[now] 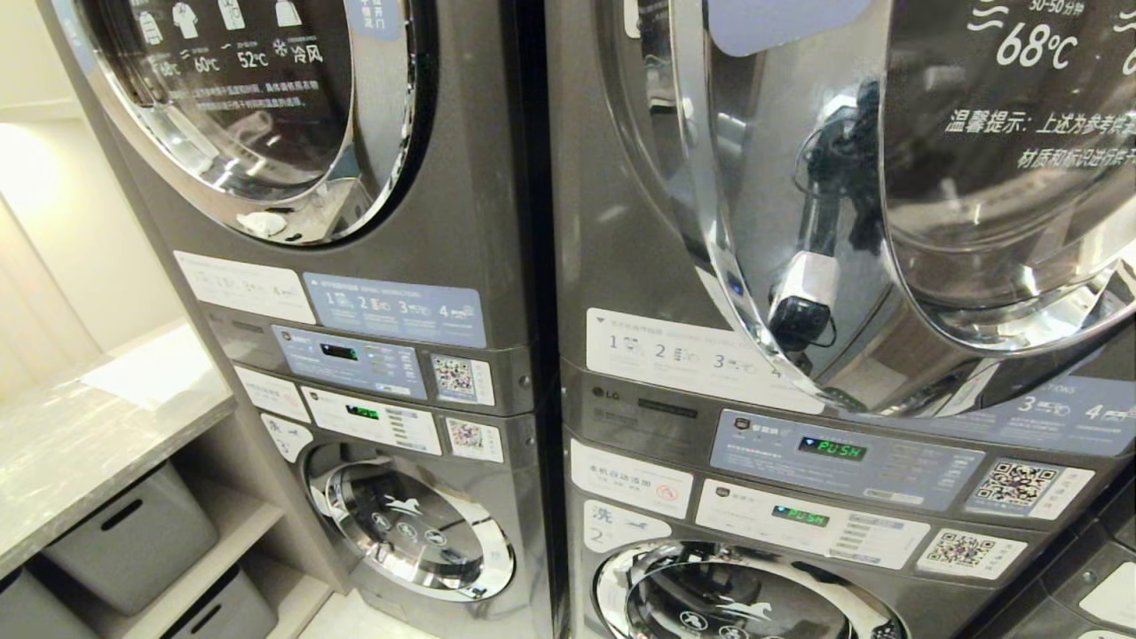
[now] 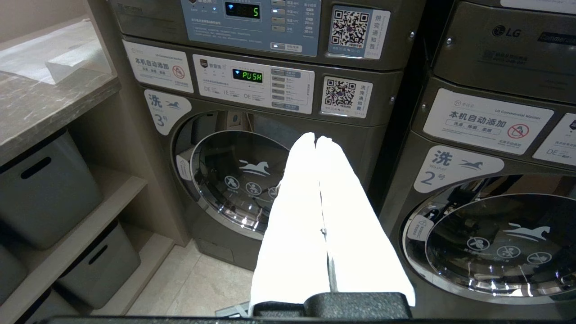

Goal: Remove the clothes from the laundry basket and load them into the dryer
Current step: Open the dryer

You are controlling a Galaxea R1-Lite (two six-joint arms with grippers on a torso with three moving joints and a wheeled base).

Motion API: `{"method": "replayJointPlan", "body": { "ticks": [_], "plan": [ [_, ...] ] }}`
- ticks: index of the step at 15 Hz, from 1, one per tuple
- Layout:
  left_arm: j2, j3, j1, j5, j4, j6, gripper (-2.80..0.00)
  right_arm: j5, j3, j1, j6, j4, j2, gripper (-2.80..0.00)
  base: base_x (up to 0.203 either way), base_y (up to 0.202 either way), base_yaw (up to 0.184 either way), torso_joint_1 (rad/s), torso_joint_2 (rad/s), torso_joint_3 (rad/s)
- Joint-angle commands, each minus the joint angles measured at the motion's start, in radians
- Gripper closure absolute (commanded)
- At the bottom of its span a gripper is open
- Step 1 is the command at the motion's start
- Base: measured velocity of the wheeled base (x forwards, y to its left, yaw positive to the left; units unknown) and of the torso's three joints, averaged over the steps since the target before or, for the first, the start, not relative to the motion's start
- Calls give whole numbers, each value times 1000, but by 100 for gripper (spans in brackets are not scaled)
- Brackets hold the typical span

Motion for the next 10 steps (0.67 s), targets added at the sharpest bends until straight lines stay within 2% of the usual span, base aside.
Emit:
{"method": "replayJointPlan", "body": {
  "ticks": [1, 4, 5, 8, 10],
  "plan": [
    [-2, 0, 0, 0, 0, 0, 0, -40, 165, -2, -3, -1, -61, 0, 0, 0, 0, 0, 0, 0],
    [-2, 0, 0, 0, 0, 0, 0, -61, 342, -20, -1, -32, -66, 0, 0, 0, 0, 0, 0, 0],
    [-2, 0, 0, 0, 0, 0, 0, -33, 378, -78, -3, -67, -64, 0, 0, 0, 0, 0, 0, 0],
    [-2, 0, 0, 0, 1, 0, 0, 146, 556, -304, -60, -259, -81, 0, 0, 0, 0, 0, 0, 0],
    [-2, 0, 0, 0, 0, -2, 0, 229, 578, -412, -88, -254, -158, 0, 0, 0, 0, 0, 0, 0]
  ]
}}
